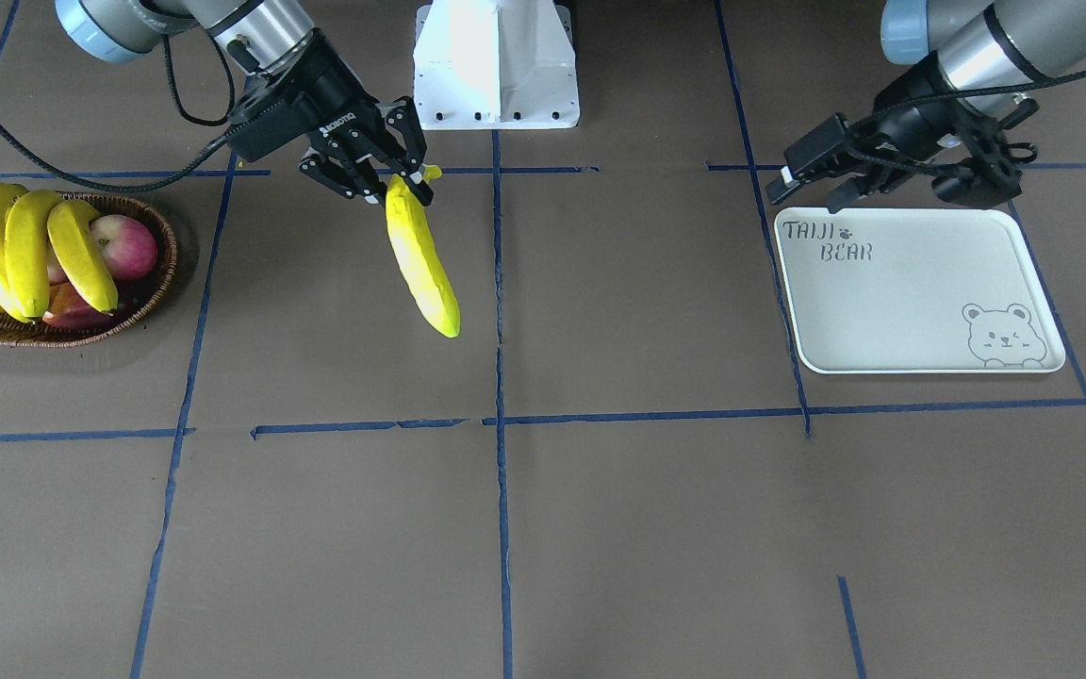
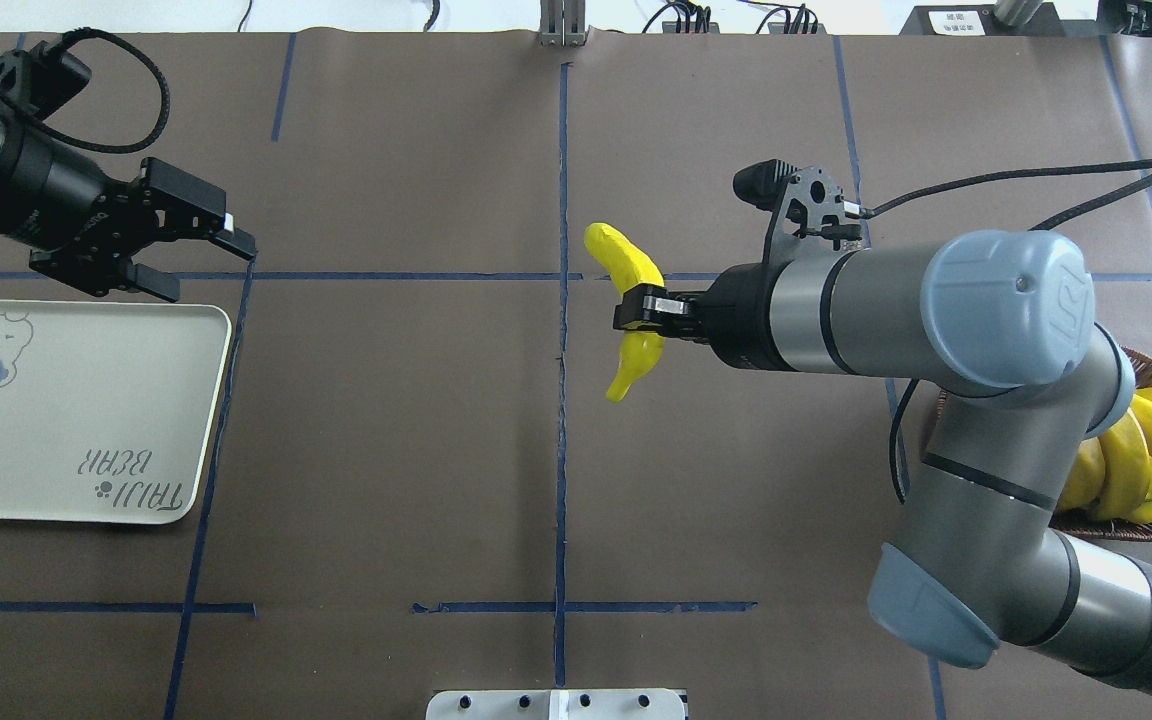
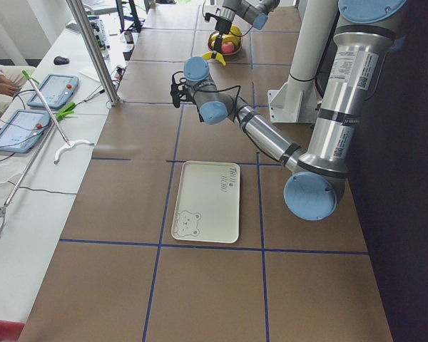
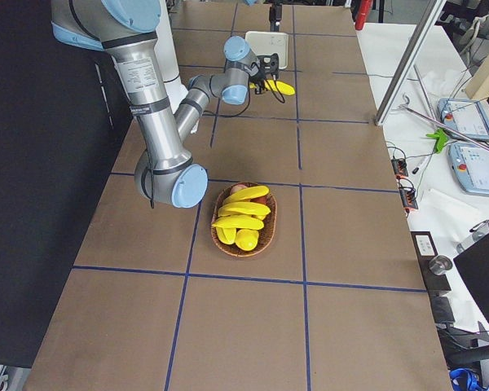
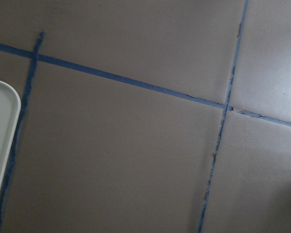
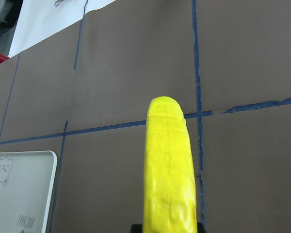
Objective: Transfer all bananas from basket to plate
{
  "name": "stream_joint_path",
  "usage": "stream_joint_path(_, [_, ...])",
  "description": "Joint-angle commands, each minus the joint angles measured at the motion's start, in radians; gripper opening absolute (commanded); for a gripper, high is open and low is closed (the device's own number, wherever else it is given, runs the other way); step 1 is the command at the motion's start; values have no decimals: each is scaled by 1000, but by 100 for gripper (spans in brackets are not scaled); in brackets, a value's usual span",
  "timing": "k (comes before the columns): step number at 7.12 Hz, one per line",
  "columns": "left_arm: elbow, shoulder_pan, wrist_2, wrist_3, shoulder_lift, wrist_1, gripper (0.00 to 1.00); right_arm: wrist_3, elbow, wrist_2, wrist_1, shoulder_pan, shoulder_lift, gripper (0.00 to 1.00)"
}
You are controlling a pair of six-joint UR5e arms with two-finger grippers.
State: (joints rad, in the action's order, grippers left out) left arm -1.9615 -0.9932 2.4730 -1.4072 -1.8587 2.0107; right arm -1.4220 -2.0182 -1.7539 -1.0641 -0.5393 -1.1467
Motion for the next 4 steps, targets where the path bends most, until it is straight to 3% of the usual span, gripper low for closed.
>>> stream_joint_path(1, [36,22,0,-137,-106,0,100,-35,18,101,0,80,63,1])
stream_joint_path(3, [67,73,-23,-249,-174,0,100,-60,24,238,10,166,107,0])
stream_joint_path(4, [69,118,-107,-347,-201,0,99,-110,26,305,7,197,125,0])
